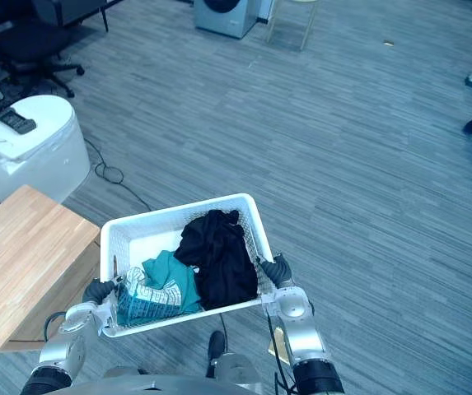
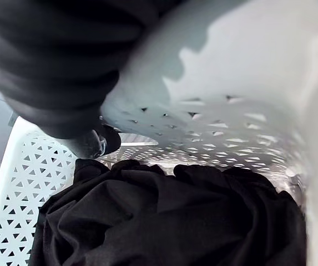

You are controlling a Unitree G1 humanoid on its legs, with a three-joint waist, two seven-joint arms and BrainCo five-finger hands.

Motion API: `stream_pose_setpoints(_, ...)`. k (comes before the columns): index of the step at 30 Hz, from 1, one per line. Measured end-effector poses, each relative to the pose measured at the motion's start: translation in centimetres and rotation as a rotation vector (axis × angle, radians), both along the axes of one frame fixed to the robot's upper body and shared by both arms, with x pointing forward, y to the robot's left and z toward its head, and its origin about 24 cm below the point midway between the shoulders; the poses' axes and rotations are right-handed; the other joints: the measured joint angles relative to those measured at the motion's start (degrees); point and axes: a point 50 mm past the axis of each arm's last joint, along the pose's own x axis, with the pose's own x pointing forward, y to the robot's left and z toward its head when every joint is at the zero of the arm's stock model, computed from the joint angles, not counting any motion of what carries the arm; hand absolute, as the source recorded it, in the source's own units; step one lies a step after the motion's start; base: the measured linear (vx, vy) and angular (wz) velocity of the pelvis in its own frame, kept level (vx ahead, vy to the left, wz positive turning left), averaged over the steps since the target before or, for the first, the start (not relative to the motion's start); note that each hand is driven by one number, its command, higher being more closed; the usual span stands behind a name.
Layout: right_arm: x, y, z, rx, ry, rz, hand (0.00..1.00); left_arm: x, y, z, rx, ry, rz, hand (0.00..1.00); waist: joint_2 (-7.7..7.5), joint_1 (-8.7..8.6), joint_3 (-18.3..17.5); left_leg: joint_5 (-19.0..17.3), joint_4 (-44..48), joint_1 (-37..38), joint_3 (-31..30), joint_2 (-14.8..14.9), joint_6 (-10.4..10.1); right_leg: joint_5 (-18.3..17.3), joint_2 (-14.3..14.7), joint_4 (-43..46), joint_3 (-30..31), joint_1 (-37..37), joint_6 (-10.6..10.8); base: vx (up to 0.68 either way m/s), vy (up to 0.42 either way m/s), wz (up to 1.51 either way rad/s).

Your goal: Pick up the laundry basket with both hands and put the clothes into the washing machine.

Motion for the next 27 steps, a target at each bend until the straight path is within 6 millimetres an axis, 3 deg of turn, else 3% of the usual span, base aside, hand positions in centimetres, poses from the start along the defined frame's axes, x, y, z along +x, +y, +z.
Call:
stream_pose_setpoints(1,-0.3,-0.1,-0.2,0.0,0.008,-0.003,1.0,-0.6,0.1,-0.3,-0.003,0.017,0.008,1.0,1.37,0.5,0.47,1.64,9.22,-2.33,-3.09,4.21,5.29,-0.56,1.64,0.64,1.49,0.85,-0.79,-0.1,-0.076,-0.71)
stream_pose_setpoints(2,-0.5,-0.1,-0.3,0.0,0.012,-0.004,1.0,-1.0,0.1,-0.5,-0.01,0.026,0.014,1.0,2.03,0.67,0.68,3.31,12.91,-4.0,-5.72,5.42,8.17,-0.93,2.3,1.09,2.44,0.99,-1.15,-0.09,-0.054,-0.82)
stream_pose_setpoints(3,-0.7,-0.3,-0.4,-0.002,0.02,-0.007,1.0,-1.5,0.1,-0.8,-0.023,0.037,0.034,1.0,2.94,0.92,0.72,8.11,17.44,-7.58,-12.95,5.1,11.02,-1.68,2.92,0.83,4.42,1.23,-1.67,-0.04,-0.012,-0.95)
stream_pose_setpoints(4,-1.0,-0.3,-0.6,-0.002,0.028,-0.008,1.0,-2.2,0.0,-1.2,-0.039,0.054,0.053,1.0,4.22,1.22,-0.05,13.4,17.76,-10.87,-19.32,3.36,8.98,-4.95,3.94,-1.45,5.85,1.71,-1.55,-0.02,0.002,-0.97)
stream_pose_setpoints(5,-0.9,-0.3,-0.4,-0.002,0.018,-0.007,1.0,-2.4,-0.3,-1.2,-0.053,0.049,0.067,1.0,6.13,1.5,-0.44,15.24,19.34,-13.63,-21.83,4.65,8.4,-6.41,4.89,5.29,4.85,-0.55,-2.24,0.06,-0.004,-0.73)
stream_pose_setpoints(6,-0.9,-0.2,0.0,0.005,-0.002,-0.009,1.0,-2.4,0.2,-0.8,-0.041,0.022,0.059,1.0,3.35,1.26,0.66,8.06,22.53,-16.67,-26.04,-0.47,4.11,-12.62,1.51,17.71,5.04,-2.61,-2.86,0.06,-0.101,-0.24)
stream_pose_setpoints(7,-0.5,-0.3,0.2,0.0,-0.013,-0.009,1.0,-2.1,-0.1,-0.9,-0.053,0.02,0.062,1.0,4.09,0.52,1.54,2.19,19.18,-17.62,-29.58,-4.09,0.58,-15.87,1.47,16.68,6.65,-1.54,-3.26,0.06,-0.07,-0.19)
stream_pose_setpoints(8,-0.1,-1.0,0.6,-0.015,-0.019,-0.023,1.0,-2.2,-1.1,-1.1,-0.086,0.032,0.065,1.0,5.05,0.87,1.68,-2.5,11.01,-18.61,-32.69,-8.9,-0.46,-15.6,1.56,16.13,8.3,-1.98,-4.24,0.02,-0.038,-0.14)
stream_pose_setpoints(9,0.0,-1.2,0.6,-0.017,-0.021,-0.027,1.0,-2.1,-1.2,-1.1,-0.091,0.027,0.065,1.0,4.91,1.05,1.78,-3.17,6.59,-19.14,-32.95,-10.9,-0.82,-15.57,1.02,15.48,8.5,-1.94,-4.3,0.05,0.06,-0.35)
stream_pose_setpoints(11,0.2,-1.1,0.8,-0.012,-0.034,-0.02,1.0,-1.9,-1.0,-0.8,-0.089,0.012,0.071,1.0,4.66,1.98,1.54,2.25,-13.34,-21.07,-36.69,-14.12,-4.81,-15.3,0.65,12.96,10.22,-1.5,-3.91,0.18,0.051,-0.47)
stream_pose_setpoints(12,0.2,-1.1,0.8,0.001,-0.036,-0.026,1.0,-1.7,-1.0,-0.6,-0.088,0.001,0.072,1.0,5.46,2.26,1.1,4.3,-16.15,-22.46,-38.59,-14.2,-6.42,-15.76,1.21,12.71,10.98,-1.48,-2.16,0.31,0.115,-0.62)
stream_pose_setpoints(13,0.3,-1.2,0.7,0.007,-0.032,-0.028,1.0,-1.8,-1.0,-0.6,-0.087,-0.003,0.074,1.0,5.52,2.6,0.91,6.18,-18.61,-22.45,-39.72,-14.01,-6.77,-16.5,1.72,12.48,12.22,-1.27,-0.87,0.4,0.21,-0.82)
stream_pose_setpoints(14,0.4,-1.0,0.5,0.013,-0.025,-0.026,1.0,-2.0,-0.9,-0.7,-0.083,0.006,0.084,1.0,5.03,3.3,0.51,11.12,-19.58,-21.67,-39.77,-14.58,-4.92,-18.27,0.9,13.36,14.29,-0.66,0.34,0.39,0.225,-0.84)
stream_pose_setpoints(15,0.4,-0.8,0.4,0.016,-0.023,-0.023,1.0,-2.2,-0.8,-0.7,-0.08,0.011,0.088,1.0,4.09,3.48,-0.01,12.64,-19.49,-21.17,-39.52,-15.59,-3.06,-19.69,-0.27,14.83,15.25,-1.21,0.95,0.44,0.247,-0.78)
stream_pose_setpoints(16,0.2,-0.6,0.2,0.027,-0.015,-0.026,1.0,-2.4,-0.6,-0.8,-0.075,0.014,0.091,1.0,1.89,2.95,-1.55,12.77,-18.1,-20.52,-37.77,-18.6,-0.19,-22.73,-3.44,18.11,16.51,-2.34,2.91,0.49,0.2,-0.4)
stream_pose_setpoints(17,-0.1,-0.8,0.0,0.036,-0.013,-0.044,1.0,-2.2,-0.8,-0.7,-0.081,0.009,0.088,1.0,-0.1,2.04,-2.24,10.34,-15.65,-20.2,-35.96,-20.86,1.52,-23.18,-5.65,25.5,16.54,-4.66,5.26,0.5,0.194,-0.24)
stream_pose_setpoints(18,-0.2,-0.9,-0.1,0.039,-0.015,-0.052,1.0,-2.1,-0.9,-0.6,-0.08,0.005,0.084,1.0,-0.54,1.95,-2.1,9.27,-14.01,-20.03,-35.26,-21.55,2.5,-22.54,-6.55,31.14,16.24,-6.76,7.68,0.48,0.193,-0.2)
stream_pose_setpoints(19,-0.3,-1.0,-0.5,0.049,0.0,-0.069,1.0,-2.0,-0.8,-0.6,-0.068,0.007,0.074,1.0,-1.39,1.82,-1.67,7.31,-12.85,-17.54,-34.08,-22.65,3.69,-18.9,-8.51,43.54,15.17,-11.05,12.92,0.35,0.176,-0.2)
stream_pose_setpoints(20,-0.4,-0.9,-0.8,0.057,0.011,-0.075,1.0,-2.0,-0.6,-0.6,-0.06,0.012,0.067,1.0,-1.54,1.56,-1.55,6.11,-13.4,-15.26,-33.76,-23.05,4.05,-15.3,-9.14,49.17,14.46,-12.69,13.11,0.43,0.211,-0.14)
stream_pose_setpoints(21,-0.9,-0.7,-1.3,0.073,0.032,-0.083,1.0,-2.2,-0.3,-0.6,-0.039,0.02,0.049,1.0,-1.42,0.71,-1.0,4.8,-14.43,-10.25,-33.71,-23.54,5.05,-12.86,-10.7,58.01,12.9,-14.67,11.16,0.43,0.172,-0.1)
stream_pose_setpoints(22,-1.3,-0.4,-1.6,0.096,0.041,-0.09,1.0,-2.2,0.0,-0.6,-0.026,0.021,0.043,1.0,-1.3,0.59,-0.29,3.78,-16.36,-4.96,-33.32,-23.68,5.67,-13.11,-11.47,63.35,10.56,-15.97,8.16,0.49,0.162,-0.12)
stream_pose_setpoints(23,-1.4,-0.2,-1.7,0.101,0.04,-0.089,1.0,-2.2,0.1,-0.5,-0.021,0.02,0.038,1.0,-0.93,0.54,0.06,3.09,-17.54,-2.57,-33.29,-23.56,5.58,-13.65,-11.53,64.13,9.16,-16.77,6.54,0.46,0.095,-0.29)
stream_pose_setpoints(24,-1.3,0.0,-1.5,0.122,0.024,-0.089,1.0,-2.0,0.3,-0.3,-0.01,0.009,0.033,1.0,-0.35,0.45,0.19,0.96,-19.59,0.8,-33.21,-23.25,5.06,-14.75,-11.05,62.58,7.18,-19.57,4.46,0.36,0.048,-0.3)
stream_pose_setpoints(26,-1.3,0.2,-1.4,0.14,0.01,-0.1,1.0,-1.3,0.6,0.2,0.005,-0.017,0.018,1.0,-0.18,-0.19,0.79,-1.32,-20.72,3.68,-33.02,-22.78,4.21,-15.06,-10.4,53.04,5.05,-23.29,4.39,0.34,-0.029,-0.12)
stream_pose_setpoints(27,-1.4,0.1,-1.4,0.145,0.008,-0.113,1.0,-1.1,0.4,0.4,0.008,-0.024,0.005,1.0,0.14,-0.85,1.02,-2.45,-21.22,5.37,-33.1,-22.22,3.51,-14.54,-10.51,43.39,3.59,-24.76,4.17,0.45,-0.091,0.16)
